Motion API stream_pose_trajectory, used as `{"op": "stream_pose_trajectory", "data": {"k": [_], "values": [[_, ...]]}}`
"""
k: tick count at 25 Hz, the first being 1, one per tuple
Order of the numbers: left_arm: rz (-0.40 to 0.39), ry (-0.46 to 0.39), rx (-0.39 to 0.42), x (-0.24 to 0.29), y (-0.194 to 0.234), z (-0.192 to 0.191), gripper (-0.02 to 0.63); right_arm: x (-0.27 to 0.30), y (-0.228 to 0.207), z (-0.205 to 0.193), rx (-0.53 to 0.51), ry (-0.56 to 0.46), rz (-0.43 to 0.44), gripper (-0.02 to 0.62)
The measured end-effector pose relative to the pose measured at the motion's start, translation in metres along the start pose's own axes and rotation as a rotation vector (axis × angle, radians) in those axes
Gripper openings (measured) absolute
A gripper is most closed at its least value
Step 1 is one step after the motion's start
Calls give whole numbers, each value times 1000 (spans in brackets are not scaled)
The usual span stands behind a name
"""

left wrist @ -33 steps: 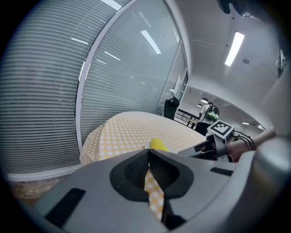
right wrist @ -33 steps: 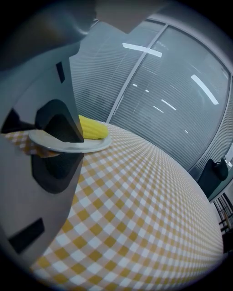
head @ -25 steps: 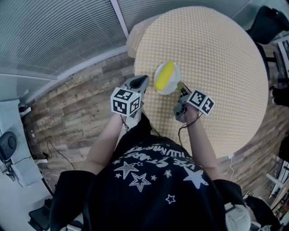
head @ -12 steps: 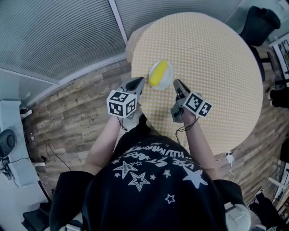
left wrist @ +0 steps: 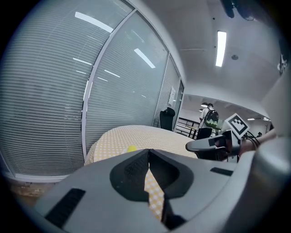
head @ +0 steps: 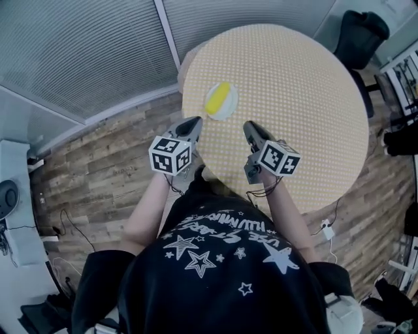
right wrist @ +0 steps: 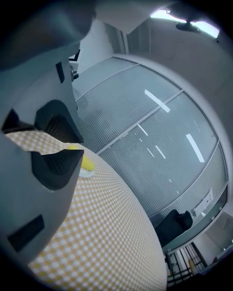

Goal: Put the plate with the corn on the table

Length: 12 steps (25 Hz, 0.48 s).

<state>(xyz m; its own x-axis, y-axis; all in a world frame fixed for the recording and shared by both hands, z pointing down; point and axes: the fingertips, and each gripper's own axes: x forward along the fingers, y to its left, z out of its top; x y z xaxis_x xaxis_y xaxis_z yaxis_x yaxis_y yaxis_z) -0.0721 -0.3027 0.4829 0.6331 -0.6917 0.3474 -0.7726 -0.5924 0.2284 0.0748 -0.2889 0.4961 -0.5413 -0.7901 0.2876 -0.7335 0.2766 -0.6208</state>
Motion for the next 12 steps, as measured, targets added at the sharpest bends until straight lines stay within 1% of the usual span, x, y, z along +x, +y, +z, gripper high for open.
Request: {"op": "stream_pose_trajectory", "data": {"k": [5, 10, 12], "values": [[41, -27, -13, -30, -24, -11, 8, -39, 7, -10, -94, 17, 8, 54], [85, -68, -42, -66, -52, -28, 8, -74, 12, -49, -144, 65, 30, 54], [93, -66, -33, -77, -62, -33, 8, -82, 14, -62, -147, 85, 43, 54]]}}
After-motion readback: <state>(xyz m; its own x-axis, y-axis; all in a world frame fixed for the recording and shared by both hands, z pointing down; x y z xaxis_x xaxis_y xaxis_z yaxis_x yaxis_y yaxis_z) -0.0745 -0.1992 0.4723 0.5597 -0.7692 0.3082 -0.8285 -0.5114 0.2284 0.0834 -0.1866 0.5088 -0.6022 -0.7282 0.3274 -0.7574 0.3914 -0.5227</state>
